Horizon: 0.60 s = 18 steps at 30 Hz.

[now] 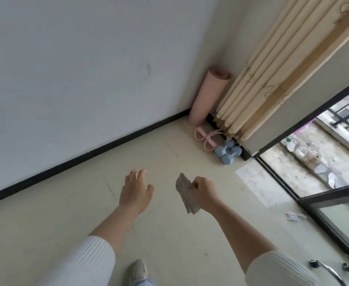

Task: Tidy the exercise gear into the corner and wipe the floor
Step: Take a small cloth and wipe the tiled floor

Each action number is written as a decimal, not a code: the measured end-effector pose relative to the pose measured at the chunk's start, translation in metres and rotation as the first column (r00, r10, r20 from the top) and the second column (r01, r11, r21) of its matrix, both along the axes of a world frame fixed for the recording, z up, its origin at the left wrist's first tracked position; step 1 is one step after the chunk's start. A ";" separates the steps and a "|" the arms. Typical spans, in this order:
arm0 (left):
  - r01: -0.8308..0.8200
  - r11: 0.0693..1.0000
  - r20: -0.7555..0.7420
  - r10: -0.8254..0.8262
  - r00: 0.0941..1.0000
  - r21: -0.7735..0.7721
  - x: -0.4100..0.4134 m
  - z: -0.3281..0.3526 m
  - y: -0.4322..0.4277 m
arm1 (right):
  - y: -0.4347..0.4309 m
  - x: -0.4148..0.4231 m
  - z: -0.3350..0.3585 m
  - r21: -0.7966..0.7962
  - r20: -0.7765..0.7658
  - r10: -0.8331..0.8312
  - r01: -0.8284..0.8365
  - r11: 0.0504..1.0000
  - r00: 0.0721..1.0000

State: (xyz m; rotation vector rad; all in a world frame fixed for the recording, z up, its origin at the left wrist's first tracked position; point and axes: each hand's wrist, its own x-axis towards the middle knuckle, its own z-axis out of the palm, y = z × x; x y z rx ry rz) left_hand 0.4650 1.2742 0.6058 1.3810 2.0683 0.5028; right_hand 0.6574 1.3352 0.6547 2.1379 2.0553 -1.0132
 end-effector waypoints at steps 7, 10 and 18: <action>-0.174 0.983 0.013 0.175 0.984 -0.061 0.003 -0.068 0.061 | 0.099 -0.009 -0.075 -0.120 -0.003 0.090 -0.090 0.989 0.996; -0.232 0.969 -0.007 0.232 0.973 -0.088 0.006 -0.120 0.083 | 0.137 -0.017 -0.131 -0.139 -0.035 0.140 -0.143 0.980 0.990; -0.409 0.892 -0.075 0.402 0.912 -0.193 0.034 -0.345 0.110 | 0.206 -0.032 -0.357 -0.121 -0.119 0.301 -0.315 0.941 0.946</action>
